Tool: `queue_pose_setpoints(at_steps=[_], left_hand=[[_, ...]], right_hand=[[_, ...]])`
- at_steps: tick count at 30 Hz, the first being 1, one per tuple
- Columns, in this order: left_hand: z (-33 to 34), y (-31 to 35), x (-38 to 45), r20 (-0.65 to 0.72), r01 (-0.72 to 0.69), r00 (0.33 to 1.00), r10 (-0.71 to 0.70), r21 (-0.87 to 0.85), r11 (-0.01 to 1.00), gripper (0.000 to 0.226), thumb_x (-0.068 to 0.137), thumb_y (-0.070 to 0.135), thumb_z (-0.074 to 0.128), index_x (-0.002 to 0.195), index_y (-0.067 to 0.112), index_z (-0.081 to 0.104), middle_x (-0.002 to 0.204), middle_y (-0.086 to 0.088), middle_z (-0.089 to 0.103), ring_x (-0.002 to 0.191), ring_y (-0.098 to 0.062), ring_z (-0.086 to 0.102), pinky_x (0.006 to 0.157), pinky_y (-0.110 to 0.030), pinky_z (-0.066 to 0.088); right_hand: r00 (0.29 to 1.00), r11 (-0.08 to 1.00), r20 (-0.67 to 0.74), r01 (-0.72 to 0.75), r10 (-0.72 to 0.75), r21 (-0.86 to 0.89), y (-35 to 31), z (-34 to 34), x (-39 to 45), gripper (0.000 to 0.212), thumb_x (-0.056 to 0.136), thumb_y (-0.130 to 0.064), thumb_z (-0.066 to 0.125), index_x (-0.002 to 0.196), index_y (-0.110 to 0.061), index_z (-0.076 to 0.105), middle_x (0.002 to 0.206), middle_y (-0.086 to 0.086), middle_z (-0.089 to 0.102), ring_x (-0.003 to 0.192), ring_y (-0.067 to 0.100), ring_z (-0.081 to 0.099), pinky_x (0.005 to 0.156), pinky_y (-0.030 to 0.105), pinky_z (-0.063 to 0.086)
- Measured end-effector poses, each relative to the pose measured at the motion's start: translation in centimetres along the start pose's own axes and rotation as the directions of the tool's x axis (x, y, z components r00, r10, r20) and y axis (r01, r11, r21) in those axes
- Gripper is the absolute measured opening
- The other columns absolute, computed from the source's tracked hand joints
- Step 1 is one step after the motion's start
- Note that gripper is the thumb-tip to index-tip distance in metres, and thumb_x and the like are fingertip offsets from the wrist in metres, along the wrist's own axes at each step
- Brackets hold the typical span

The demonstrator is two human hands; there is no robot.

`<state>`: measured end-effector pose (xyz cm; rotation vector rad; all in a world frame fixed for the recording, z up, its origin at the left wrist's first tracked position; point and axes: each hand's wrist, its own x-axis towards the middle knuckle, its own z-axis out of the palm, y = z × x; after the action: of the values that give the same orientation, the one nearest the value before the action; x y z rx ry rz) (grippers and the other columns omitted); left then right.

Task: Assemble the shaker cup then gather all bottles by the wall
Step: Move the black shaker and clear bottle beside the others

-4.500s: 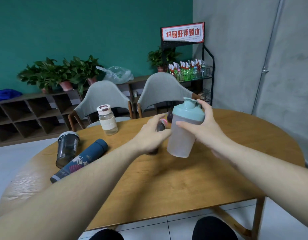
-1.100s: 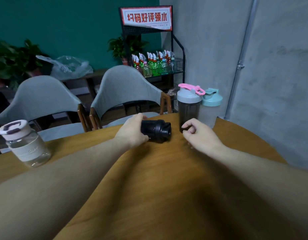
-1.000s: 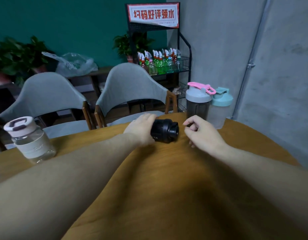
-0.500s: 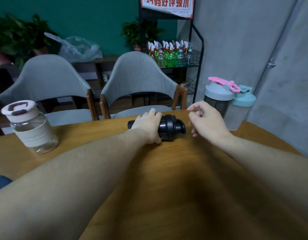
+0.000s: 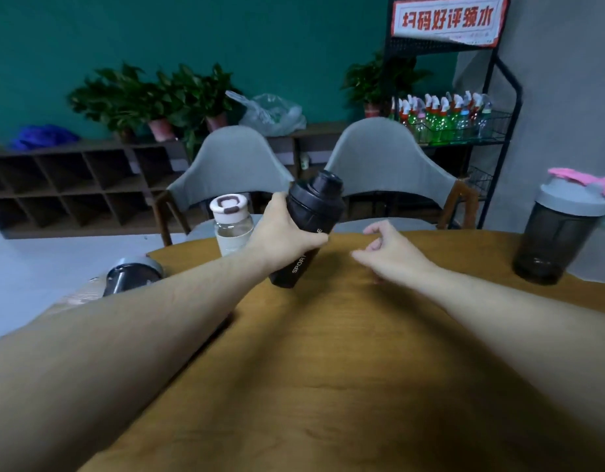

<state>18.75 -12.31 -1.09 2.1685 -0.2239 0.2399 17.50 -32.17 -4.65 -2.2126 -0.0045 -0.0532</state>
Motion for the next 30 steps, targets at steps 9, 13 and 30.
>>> queue_pose_setpoints(at_steps=[9,13,30], left_hand=[[-8.6,-4.7,-0.3,-0.122,0.073,0.989,-0.079,-0.056,0.996,0.066,0.071,0.024,0.088,0.12,0.018,0.044,0.108,0.006,0.06,0.091,0.002,0.057,0.063,-0.011,0.041],[-10.5,-6.8,0.4,-0.173,0.074,0.981,-0.089,-0.091,0.993,0.068,0.07,0.022,0.089,0.121,0.019,0.045,0.103,0.012,0.061,0.089,0.004,0.058,0.057,-0.006,0.042],[-11.1,-9.9,1.8,-0.205,0.09,0.971,-0.126,-0.178,0.98,0.077,0.068,0.029,0.09,0.129,0.017,0.045,0.115,0.003,0.064,0.104,-0.01,0.065,0.078,-0.024,0.051]], right_hand=[[0.991,0.998,0.116,0.06,-0.061,0.011,-6.5,11.1,5.1,0.092,0.072,-0.052,0.083,0.147,-0.023,0.037,0.14,0.005,0.053,0.12,0.022,0.057,0.096,0.035,0.048],[0.992,0.996,0.106,0.064,-0.069,0.059,-8.5,14.1,7.6,0.112,0.066,-0.053,0.087,0.155,-0.02,0.027,0.156,0.009,0.039,0.139,0.026,0.044,0.113,0.041,0.039],[0.995,0.989,-0.085,0.061,-0.05,0.138,-9.4,16.9,10.5,0.074,0.071,-0.045,0.083,0.13,-0.019,0.045,0.121,0.004,0.064,0.108,0.026,0.063,0.091,0.04,0.053]])
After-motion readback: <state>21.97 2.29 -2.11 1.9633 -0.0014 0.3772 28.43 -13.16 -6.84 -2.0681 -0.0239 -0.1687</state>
